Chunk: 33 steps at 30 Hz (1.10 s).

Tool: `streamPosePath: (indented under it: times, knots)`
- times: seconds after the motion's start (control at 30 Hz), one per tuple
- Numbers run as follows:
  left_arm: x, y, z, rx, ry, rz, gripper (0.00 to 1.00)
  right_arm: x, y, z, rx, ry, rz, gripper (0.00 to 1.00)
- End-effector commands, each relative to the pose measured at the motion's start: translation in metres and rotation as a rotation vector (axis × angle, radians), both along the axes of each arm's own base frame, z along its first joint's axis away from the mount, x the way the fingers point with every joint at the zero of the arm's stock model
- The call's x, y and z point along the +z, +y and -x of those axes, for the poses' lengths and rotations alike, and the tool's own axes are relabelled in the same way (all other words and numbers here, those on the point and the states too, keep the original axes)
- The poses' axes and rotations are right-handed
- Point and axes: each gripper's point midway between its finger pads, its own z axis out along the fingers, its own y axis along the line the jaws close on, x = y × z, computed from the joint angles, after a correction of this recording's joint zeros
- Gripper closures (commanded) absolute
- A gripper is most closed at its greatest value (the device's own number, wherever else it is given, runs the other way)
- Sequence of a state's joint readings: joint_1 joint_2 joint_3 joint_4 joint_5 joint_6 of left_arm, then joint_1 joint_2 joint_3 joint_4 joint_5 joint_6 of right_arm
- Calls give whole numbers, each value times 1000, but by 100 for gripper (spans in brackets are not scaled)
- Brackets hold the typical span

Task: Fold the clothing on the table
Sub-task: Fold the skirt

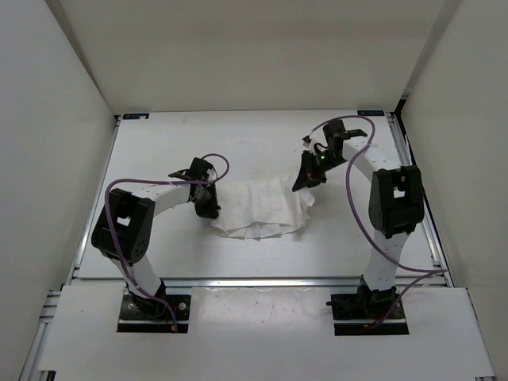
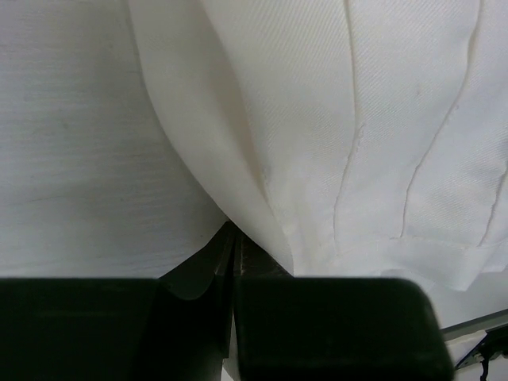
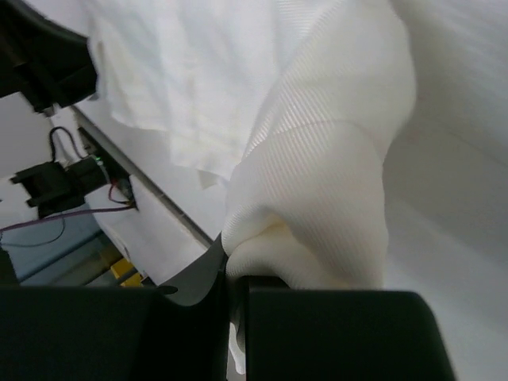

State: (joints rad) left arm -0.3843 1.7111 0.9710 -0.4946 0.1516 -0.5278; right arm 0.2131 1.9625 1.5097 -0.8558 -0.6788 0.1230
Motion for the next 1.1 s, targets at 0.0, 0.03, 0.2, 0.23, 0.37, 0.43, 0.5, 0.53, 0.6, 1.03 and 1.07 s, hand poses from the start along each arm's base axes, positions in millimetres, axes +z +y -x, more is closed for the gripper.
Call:
streamPosePath:
  times: [0.0, 0.03, 0.2, 0.23, 0.37, 0.43, 0.5, 0.53, 0.6, 1.03, 1.07]
  knots:
    - [11, 4, -5, 1, -38, 14, 91, 54, 41, -3, 36, -58, -174, 100]
    - [11, 4, -3, -3, -37, 18, 91, 55, 53, -3, 51, -48, -192, 100]
    - [12, 3, -2, -10, -43, 17, 90, 72, 102, -9, 131, -54, -338, 100]
    - [10, 5, -1, -8, -38, 13, 91, 73, 112, -10, 150, -51, -361, 100]
    - [14, 8, -3, 1, -54, 16, 91, 73, 151, -8, 223, -15, -408, 100]
    - [14, 9, -5, 4, -54, 16, 90, 72, 164, -4, 255, 10, -432, 100]
    - [15, 12, -6, 13, -53, 19, 90, 63, 173, 1, 265, 46, -450, 100]
    - [15, 14, -7, 17, -59, 18, 91, 63, 176, 1, 272, 47, -465, 100]
    - [19, 14, -13, 21, -70, 22, 90, 58, 181, 4, 280, 83, -485, 100]
    - [24, 13, -17, 36, -78, 36, 90, 49, 215, 17, 337, 156, -561, 100]
    - [23, 12, -16, 34, -76, 37, 90, 49, 217, 18, 337, 159, -559, 100]
